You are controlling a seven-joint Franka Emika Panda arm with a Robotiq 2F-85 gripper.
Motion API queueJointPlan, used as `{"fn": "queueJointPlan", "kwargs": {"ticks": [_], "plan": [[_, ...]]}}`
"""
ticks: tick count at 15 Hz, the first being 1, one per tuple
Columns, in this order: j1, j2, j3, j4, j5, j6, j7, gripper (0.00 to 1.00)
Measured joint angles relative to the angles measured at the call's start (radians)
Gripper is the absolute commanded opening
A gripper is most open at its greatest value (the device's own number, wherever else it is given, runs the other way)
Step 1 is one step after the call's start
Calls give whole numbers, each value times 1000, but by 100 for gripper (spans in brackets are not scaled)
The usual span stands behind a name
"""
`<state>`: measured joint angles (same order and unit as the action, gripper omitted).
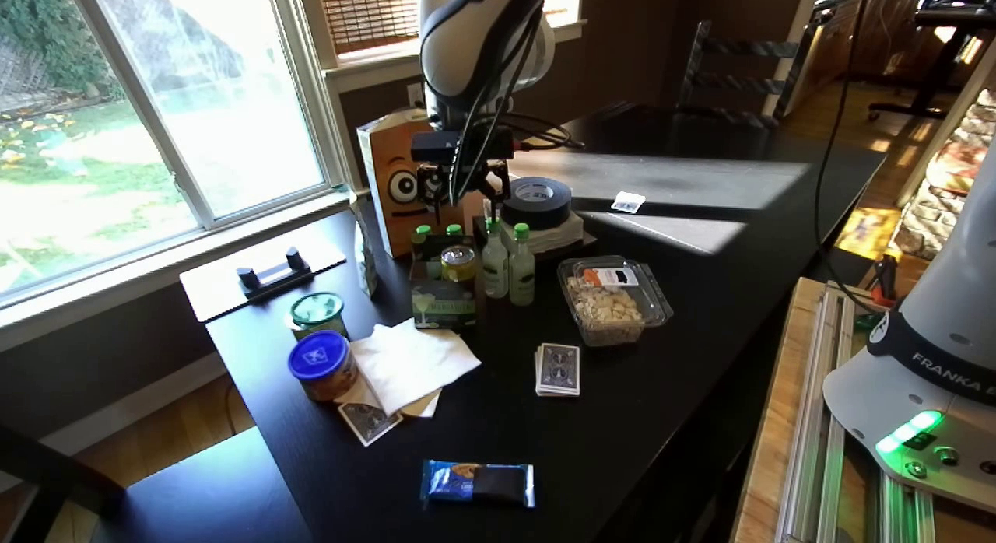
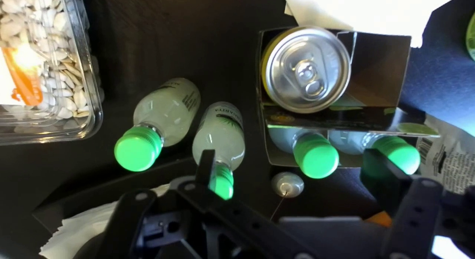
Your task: Remove the two bottles from the caddy
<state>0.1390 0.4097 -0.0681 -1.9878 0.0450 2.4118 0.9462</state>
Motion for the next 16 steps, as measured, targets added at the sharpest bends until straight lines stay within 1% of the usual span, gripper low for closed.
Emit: {"fn": "queueJointPlan", "kwargs": {"ticks": [1,2,3,4,5,6,7,9,10,13,16], "plan": [[0,11,0,7,-5,8,0,95],[0,20,0,12,-8,16,0,91],[0,29,0,18,-9,24,0,89],[1,37,0,23,-9,33,-1,80],[1,44,0,30,-9,41,-1,82],[1,51,0,35,-9,48,-1,75],[2,57,0,38,-9,52,-1,75],[2,66,0,42,-8,58,-1,62],[2,69,0,42,-8,60,-1,58],[2,77,2,42,-8,67,-1,57],[5,86,5,42,-7,77,-1,53]]}}
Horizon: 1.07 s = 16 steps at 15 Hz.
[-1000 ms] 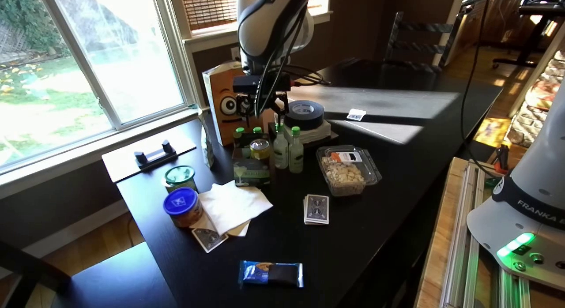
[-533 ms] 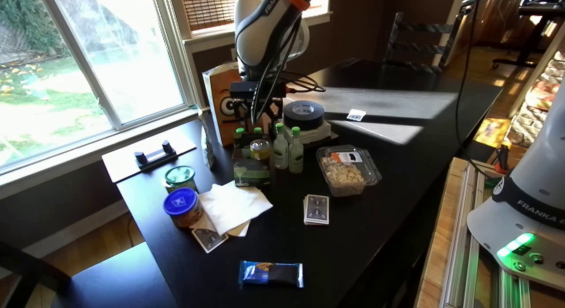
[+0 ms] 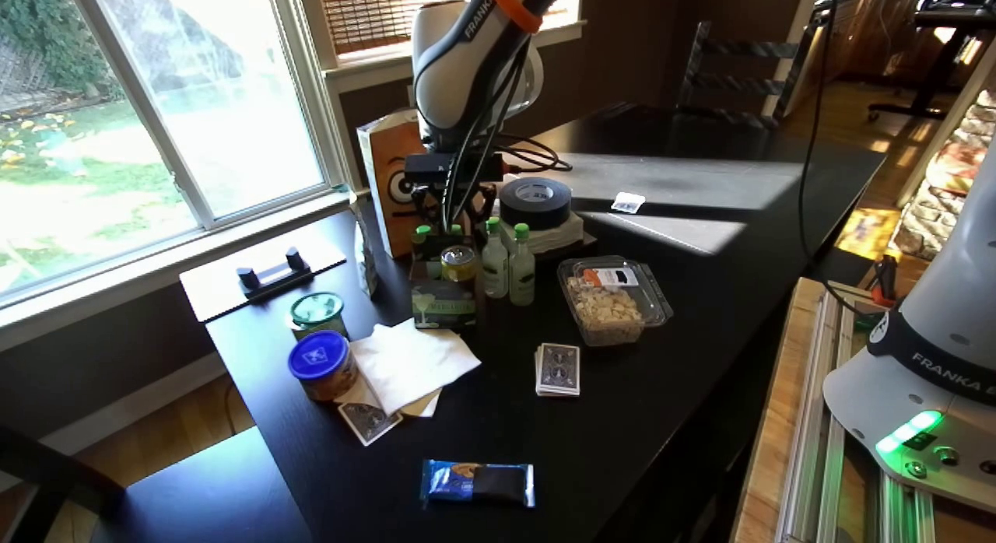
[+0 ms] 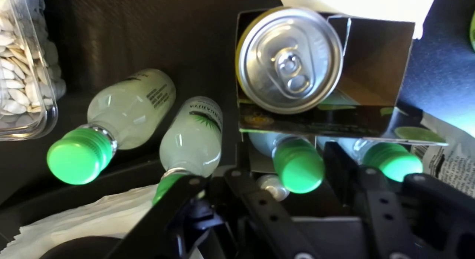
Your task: Remove the two bottles from the caddy
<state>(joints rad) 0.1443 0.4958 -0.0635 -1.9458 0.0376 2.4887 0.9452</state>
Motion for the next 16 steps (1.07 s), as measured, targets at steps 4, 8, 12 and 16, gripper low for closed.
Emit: {"fn": "queueJointPlan", "kwargs": {"ticks": [4,8,12,16], "plan": [[11,5,0,0,0,20,2,41],[20,5,-2,0,0,24,6,15],[21,6,-5,0,0,26,10,7],[28,5,-13,2,-2,20,11,7]]}}
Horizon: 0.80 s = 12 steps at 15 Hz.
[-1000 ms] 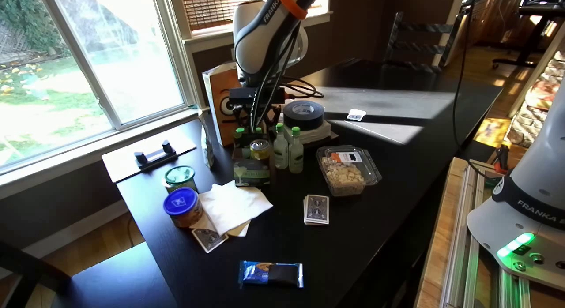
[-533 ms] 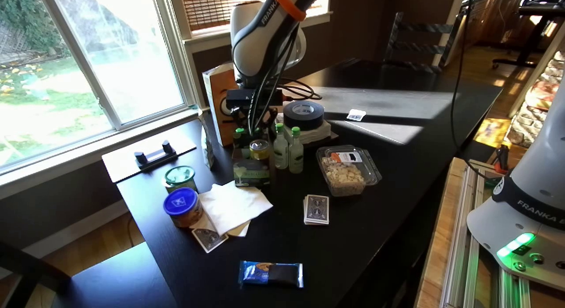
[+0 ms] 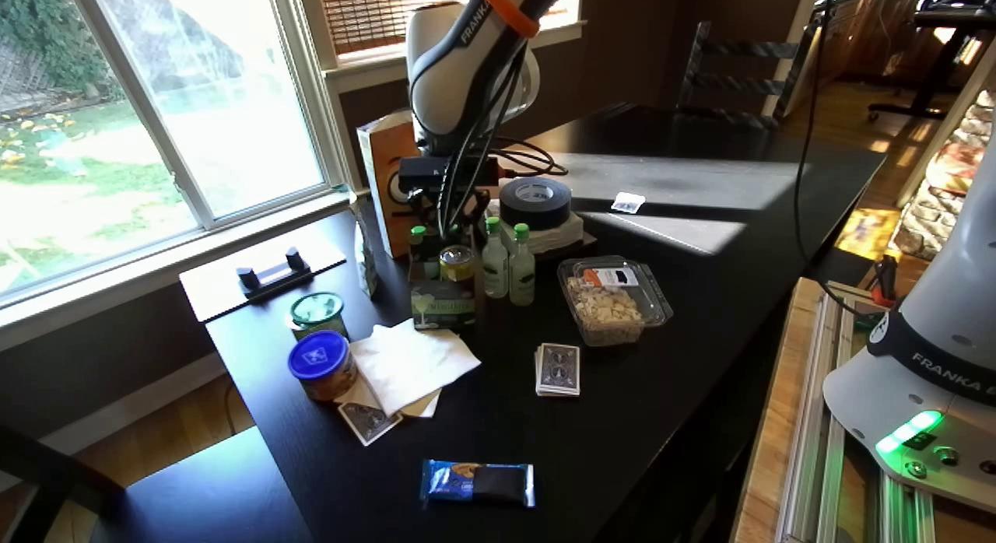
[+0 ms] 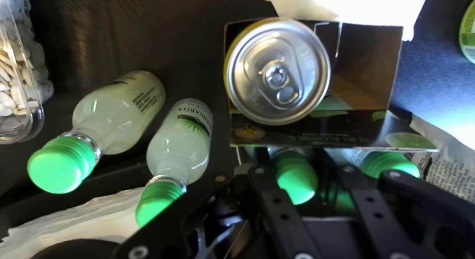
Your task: Remove the two bottles from the caddy
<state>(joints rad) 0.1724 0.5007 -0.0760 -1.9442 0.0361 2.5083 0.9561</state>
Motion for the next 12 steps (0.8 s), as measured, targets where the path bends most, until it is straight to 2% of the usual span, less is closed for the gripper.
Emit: {"fn": "queueJointPlan", "kwargs": {"ticks": [3,9,12], "plan": [[-1,-18,1,19,0,-57,-22,7],[-7,-125,2,101,-4,-279,-94,7],[-14,-176,2,146,-22,-342,-105,7]]}}
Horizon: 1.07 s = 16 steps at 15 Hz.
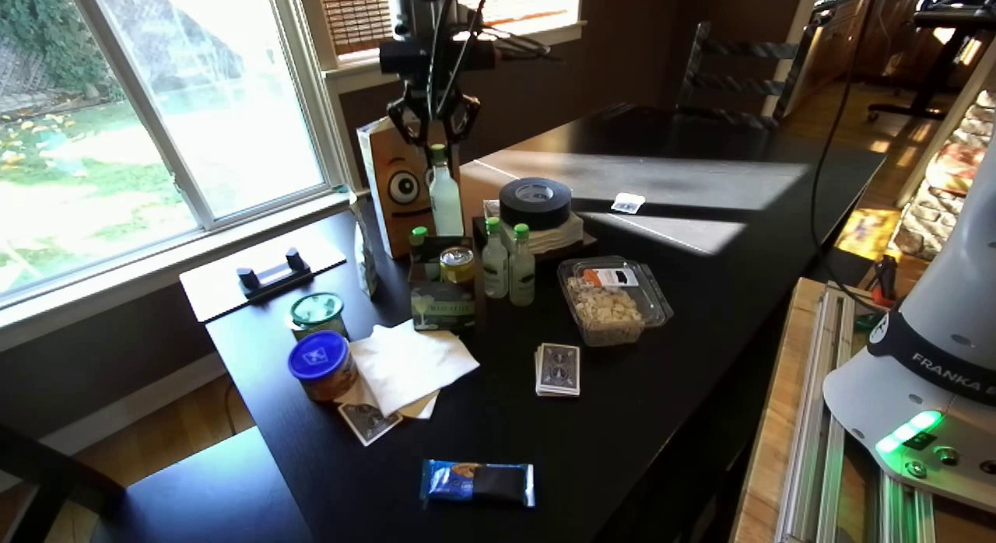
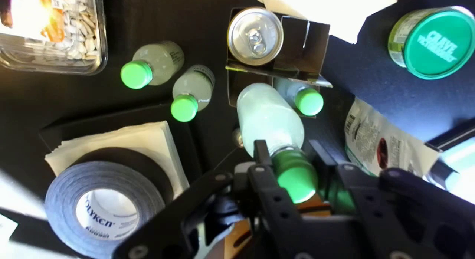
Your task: Remove the two bottles from the caddy
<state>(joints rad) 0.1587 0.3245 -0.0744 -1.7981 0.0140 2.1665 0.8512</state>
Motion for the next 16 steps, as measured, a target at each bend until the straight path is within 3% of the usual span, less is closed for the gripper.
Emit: {"fn": "queueJointPlan", "kwargs": {"ticks": [8,16], "plan": [[-56,-6,-2,95,-15,-34,-26,7],[-103,223,25,252,49,49,-238,7]]}}
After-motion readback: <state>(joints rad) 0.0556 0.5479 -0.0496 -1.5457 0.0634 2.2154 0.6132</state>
